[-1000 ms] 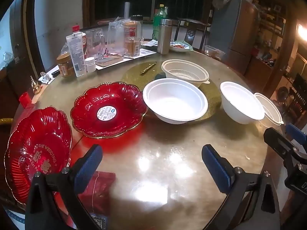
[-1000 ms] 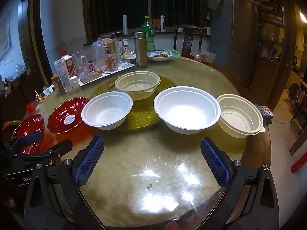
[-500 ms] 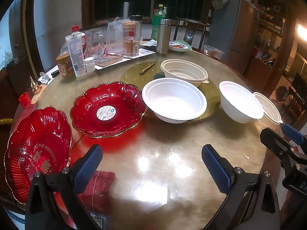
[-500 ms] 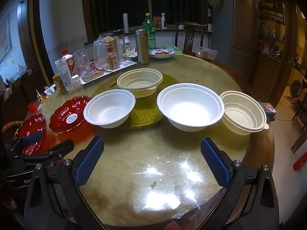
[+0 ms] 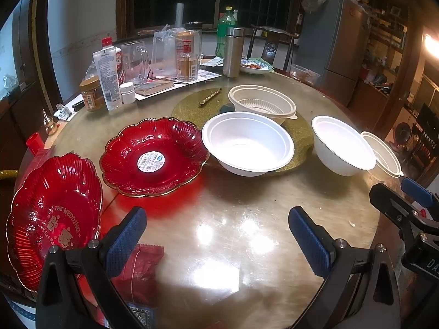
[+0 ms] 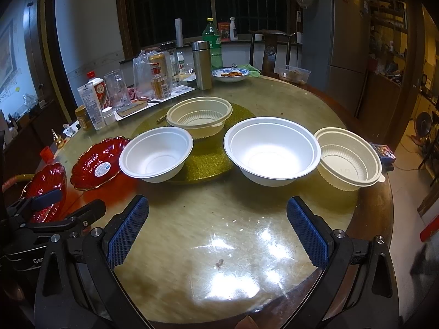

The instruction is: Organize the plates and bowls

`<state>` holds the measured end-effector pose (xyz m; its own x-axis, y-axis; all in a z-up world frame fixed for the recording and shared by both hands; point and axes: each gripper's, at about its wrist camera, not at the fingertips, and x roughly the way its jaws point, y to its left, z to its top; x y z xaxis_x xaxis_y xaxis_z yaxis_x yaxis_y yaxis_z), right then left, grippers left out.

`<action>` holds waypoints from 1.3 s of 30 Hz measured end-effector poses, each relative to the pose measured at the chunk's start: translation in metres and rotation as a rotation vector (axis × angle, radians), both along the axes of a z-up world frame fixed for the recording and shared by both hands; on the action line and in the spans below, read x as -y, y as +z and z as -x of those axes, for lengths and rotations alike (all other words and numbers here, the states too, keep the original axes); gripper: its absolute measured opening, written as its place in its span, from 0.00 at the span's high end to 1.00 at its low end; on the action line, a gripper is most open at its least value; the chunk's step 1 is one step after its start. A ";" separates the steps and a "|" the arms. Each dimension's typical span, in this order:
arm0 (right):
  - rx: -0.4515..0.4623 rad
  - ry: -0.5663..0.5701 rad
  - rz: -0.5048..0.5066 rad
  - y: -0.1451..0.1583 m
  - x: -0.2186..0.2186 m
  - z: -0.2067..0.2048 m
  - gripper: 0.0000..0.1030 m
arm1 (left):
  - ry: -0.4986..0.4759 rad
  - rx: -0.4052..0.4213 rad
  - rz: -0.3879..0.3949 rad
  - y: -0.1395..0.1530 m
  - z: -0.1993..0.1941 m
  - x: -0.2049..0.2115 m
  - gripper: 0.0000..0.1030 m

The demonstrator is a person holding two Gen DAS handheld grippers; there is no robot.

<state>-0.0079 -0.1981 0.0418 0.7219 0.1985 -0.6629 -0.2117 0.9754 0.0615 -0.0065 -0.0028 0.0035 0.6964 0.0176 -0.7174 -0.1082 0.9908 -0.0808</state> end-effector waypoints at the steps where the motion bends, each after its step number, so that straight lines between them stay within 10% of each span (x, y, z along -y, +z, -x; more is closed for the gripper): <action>1: 0.001 -0.001 0.000 0.000 0.002 0.000 0.01 | 0.000 0.002 0.000 0.000 0.000 0.000 0.00; 39: 0.002 0.000 -0.004 0.001 0.002 0.001 0.01 | -0.012 0.003 0.000 0.006 0.001 0.003 0.00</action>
